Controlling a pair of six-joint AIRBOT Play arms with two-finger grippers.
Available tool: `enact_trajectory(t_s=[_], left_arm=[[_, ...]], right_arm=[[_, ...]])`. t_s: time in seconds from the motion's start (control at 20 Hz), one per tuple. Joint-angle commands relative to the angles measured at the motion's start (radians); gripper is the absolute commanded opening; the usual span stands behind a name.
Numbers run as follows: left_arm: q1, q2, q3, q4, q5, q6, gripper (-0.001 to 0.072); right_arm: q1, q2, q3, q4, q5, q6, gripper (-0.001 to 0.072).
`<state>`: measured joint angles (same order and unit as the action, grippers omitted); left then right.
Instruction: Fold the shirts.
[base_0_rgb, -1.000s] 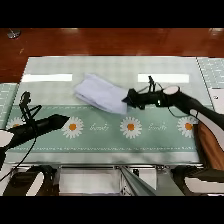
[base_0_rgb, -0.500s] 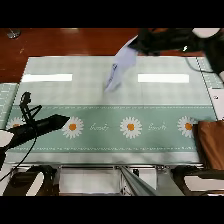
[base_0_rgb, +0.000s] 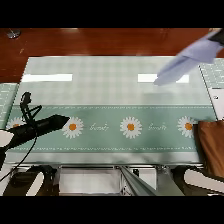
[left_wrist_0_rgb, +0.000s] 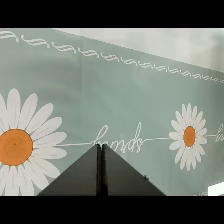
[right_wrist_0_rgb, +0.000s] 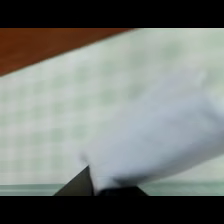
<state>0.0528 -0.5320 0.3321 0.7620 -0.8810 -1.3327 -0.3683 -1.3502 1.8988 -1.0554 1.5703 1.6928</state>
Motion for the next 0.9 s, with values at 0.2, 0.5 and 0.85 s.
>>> enact_trajectory(t_s=[0.2,0.5,0.85], left_arm=[[0.001,0.000,0.000,0.000,0.029,0.001,0.0023],[0.001,0.000,0.000,0.000,0.061,0.005,0.0023],[0.001,0.000,0.000,0.000,0.105,0.005,0.0023]], right_arm=[[-0.309,0.196,-0.108,-0.325,0.286,-0.037,0.0019],[-0.630,0.468,-0.517,-0.500,0.285,-0.029,0.0020],[-0.771,0.661,-0.777,-0.742,0.263,0.099,0.0648]])
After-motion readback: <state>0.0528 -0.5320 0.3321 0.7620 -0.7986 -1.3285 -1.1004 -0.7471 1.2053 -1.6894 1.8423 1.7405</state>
